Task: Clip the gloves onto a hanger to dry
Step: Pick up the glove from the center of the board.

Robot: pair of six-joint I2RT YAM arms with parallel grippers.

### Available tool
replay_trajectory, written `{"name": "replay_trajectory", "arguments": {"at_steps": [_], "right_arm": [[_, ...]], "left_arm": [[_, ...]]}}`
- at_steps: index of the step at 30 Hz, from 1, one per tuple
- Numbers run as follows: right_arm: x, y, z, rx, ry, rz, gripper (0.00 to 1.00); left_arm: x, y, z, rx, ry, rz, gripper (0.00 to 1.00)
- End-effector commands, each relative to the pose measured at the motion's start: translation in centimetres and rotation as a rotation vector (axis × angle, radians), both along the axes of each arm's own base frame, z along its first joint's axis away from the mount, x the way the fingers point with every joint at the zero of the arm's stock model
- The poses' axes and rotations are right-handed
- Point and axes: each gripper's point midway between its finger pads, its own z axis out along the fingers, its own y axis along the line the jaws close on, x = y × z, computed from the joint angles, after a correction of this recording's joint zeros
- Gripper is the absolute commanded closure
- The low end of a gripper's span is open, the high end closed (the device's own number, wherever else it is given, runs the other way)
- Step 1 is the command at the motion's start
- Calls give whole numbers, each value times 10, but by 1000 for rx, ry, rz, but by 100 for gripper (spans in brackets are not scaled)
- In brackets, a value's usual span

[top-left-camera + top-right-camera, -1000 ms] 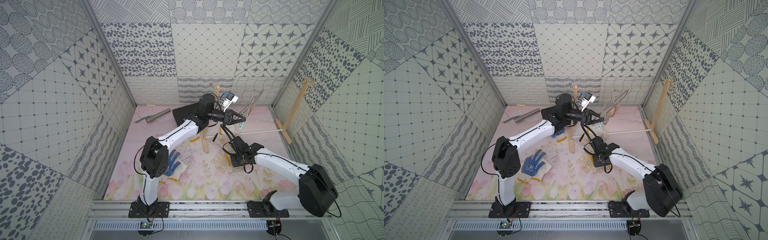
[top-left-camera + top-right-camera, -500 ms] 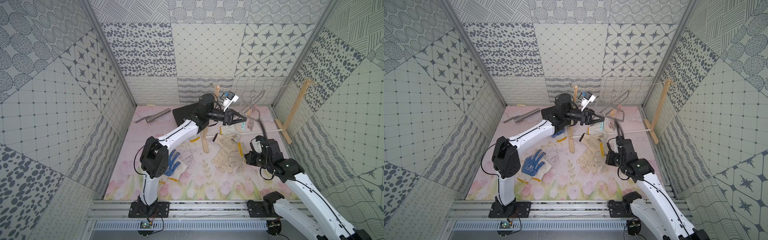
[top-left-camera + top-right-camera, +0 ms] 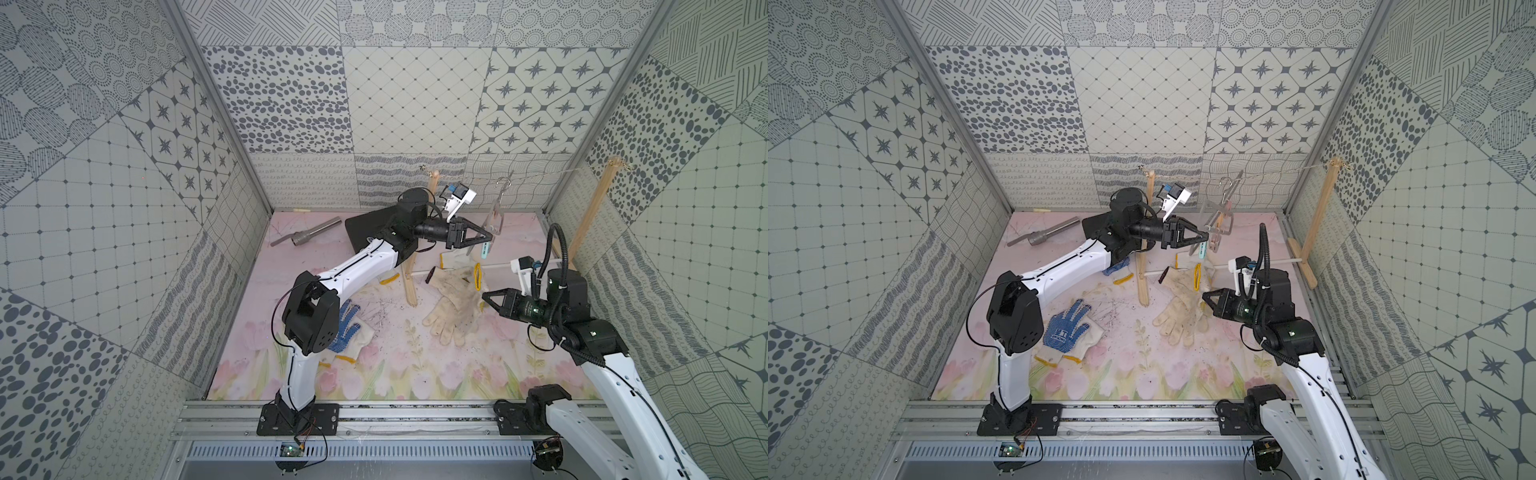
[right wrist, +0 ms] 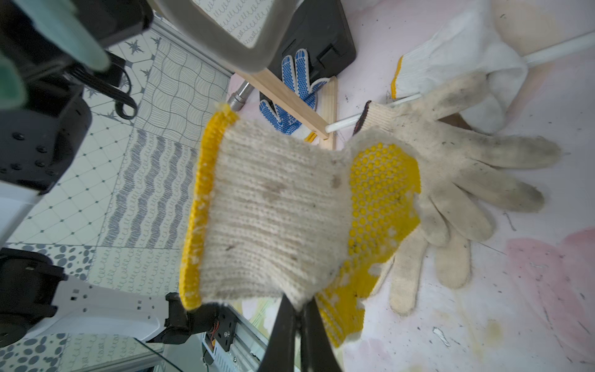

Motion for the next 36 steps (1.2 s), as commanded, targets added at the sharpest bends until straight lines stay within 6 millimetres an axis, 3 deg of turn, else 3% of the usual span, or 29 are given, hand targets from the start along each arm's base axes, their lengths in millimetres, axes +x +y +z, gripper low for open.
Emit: {"name": "replay_trajectory", "arguments": {"at_steps": [1, 13, 21, 27, 36], "right_arm": [[-3, 14, 33, 127, -127, 131, 100], [6, 10, 49, 290, -178, 186, 100], [-3, 8, 36, 253, -199, 176, 100], [-19, 11, 48, 268, -275, 211, 100], [-10, 9, 55, 246, -267, 196, 100]], "left_arm": [[-3, 5, 19, -63, -66, -11, 100], [2, 12, 24, -97, -50, -19, 100], [8, 15, 31, -133, -12, -39, 100], [12, 14, 25, -114, -16, -18, 100], [9, 14, 27, -118, -15, -31, 100]]}}
